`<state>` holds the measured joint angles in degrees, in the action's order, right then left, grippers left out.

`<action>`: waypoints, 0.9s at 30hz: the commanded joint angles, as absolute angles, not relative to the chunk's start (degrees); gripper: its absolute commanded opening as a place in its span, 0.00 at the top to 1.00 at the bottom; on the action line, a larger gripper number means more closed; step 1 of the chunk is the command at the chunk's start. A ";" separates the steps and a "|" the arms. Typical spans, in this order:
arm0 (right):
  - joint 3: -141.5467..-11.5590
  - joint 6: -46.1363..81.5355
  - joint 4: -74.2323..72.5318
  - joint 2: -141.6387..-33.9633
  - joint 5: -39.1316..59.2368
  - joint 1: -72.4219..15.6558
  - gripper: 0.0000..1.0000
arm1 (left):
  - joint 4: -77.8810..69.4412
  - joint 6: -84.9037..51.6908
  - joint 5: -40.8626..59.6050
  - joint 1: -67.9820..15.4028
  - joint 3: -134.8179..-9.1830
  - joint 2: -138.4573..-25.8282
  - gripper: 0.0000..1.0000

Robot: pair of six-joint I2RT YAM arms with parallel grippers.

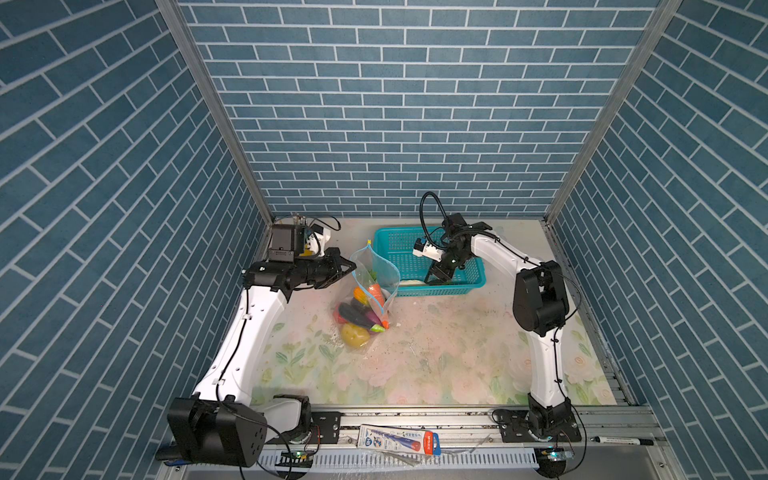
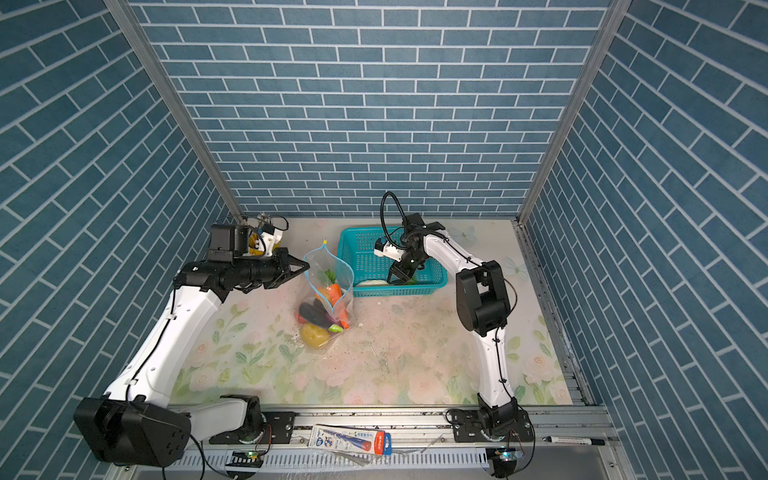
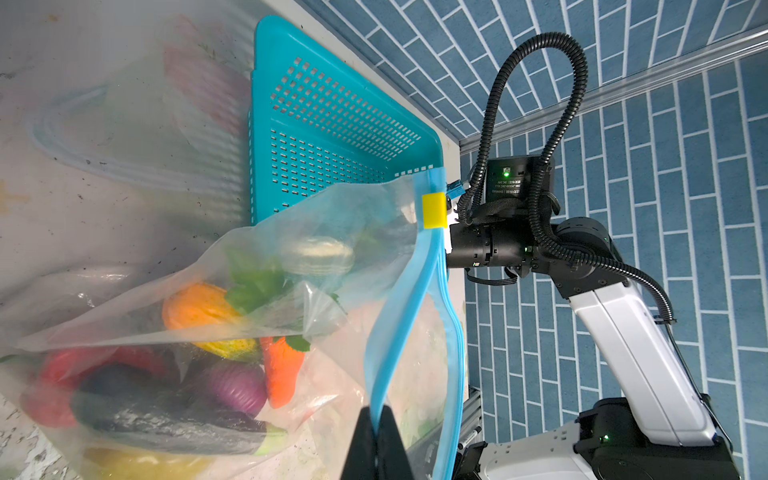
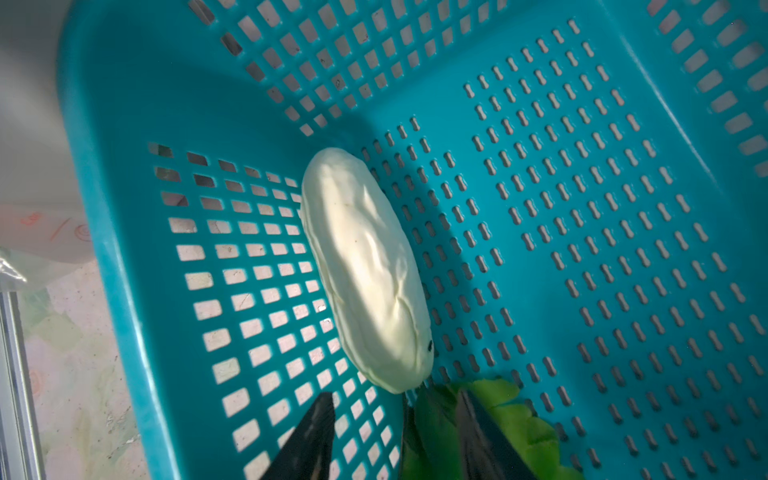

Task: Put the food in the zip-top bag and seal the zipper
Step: 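Lower the right gripper into the teal basket around the white vegetable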

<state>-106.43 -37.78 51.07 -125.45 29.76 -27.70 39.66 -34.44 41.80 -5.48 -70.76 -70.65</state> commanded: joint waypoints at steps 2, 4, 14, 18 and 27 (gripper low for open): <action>-107.29 -46.22 51.20 -128.39 30.03 -28.82 0.50 | 40.77 -33.55 41.58 -5.01 -70.30 -69.37 1.00; -107.29 -48.18 50.86 -128.83 29.97 -29.14 0.49 | 40.88 -33.52 41.42 -5.00 -70.39 -69.31 1.00; -108.77 -51.42 50.77 -132.22 27.59 -29.27 0.48 | 41.55 -33.35 41.20 -5.01 -70.62 -69.25 1.00; -108.56 -51.66 49.84 -132.87 28.01 -29.35 0.48 | 41.48 -33.40 41.22 -5.01 -70.93 -69.39 1.00; -106.35 -54.41 45.78 -133.35 27.82 -30.06 0.40 | 41.39 -33.51 41.13 -5.02 -70.66 -69.34 1.00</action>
